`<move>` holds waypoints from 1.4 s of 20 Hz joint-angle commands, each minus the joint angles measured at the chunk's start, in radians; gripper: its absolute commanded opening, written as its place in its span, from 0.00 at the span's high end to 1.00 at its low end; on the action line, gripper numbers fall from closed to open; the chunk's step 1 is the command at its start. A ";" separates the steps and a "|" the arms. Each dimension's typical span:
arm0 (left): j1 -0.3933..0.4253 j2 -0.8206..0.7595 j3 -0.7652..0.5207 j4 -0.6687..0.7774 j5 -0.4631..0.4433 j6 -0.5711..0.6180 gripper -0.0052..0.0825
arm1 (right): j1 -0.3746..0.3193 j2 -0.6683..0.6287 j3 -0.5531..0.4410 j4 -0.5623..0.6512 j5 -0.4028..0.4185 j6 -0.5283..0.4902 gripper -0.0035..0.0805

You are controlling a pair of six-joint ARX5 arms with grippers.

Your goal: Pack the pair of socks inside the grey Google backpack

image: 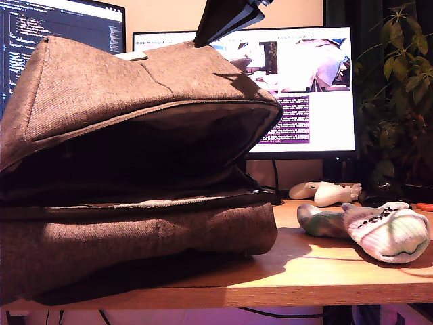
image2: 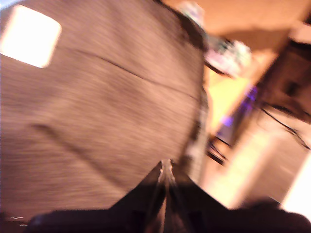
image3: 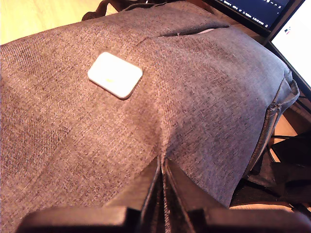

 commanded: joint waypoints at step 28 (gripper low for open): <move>0.380 -0.189 -0.264 0.193 0.184 0.250 0.96 | 0.005 0.003 0.035 0.015 -0.009 0.000 0.97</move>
